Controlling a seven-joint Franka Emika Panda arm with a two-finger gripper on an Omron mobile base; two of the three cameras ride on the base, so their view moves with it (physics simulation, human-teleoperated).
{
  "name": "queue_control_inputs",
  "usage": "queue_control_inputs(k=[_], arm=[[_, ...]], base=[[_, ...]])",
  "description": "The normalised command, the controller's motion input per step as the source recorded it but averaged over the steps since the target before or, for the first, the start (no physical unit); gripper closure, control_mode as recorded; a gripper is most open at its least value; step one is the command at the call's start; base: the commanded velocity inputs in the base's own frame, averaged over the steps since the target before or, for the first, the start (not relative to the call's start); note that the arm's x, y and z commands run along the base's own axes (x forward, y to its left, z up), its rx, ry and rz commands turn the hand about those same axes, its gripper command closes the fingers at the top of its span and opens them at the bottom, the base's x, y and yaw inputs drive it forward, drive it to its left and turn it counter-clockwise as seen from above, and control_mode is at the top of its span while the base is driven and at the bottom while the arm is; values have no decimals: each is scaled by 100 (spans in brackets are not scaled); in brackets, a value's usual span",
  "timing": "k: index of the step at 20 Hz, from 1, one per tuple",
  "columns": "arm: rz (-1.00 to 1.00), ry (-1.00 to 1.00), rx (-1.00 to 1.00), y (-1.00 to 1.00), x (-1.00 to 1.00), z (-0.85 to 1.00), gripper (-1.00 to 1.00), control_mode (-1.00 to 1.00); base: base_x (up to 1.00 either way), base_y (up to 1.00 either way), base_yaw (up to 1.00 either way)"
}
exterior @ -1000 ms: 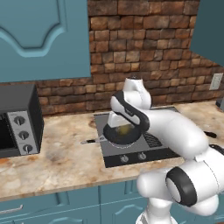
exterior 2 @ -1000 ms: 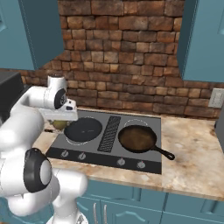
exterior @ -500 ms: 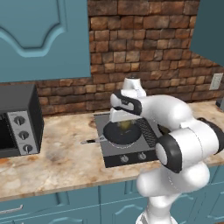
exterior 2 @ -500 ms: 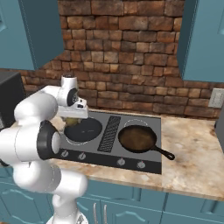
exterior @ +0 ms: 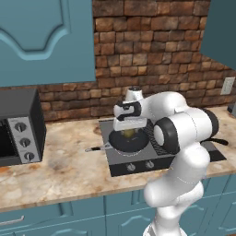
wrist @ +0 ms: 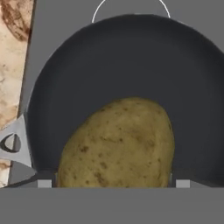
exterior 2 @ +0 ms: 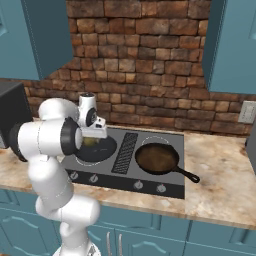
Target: Place both pans onto different burners. Then place the potato and the steak on different pans.
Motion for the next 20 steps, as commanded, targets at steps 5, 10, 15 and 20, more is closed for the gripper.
queue_control_inputs(k=[5, 10, 15, 20], arm=[[-1, 0, 0, -3, 41, -35, 100, -100], [0, 0, 0, 0, 26, -44, 100, -100], [0, 0, 0, 0, 12, -35, 100, -100], [0, 0, 0, 0, 2, -8, -100, -100]], base=[[0, 0, 0], [0, 0, 0], [0, 0, 0], [0, 0, 0]])
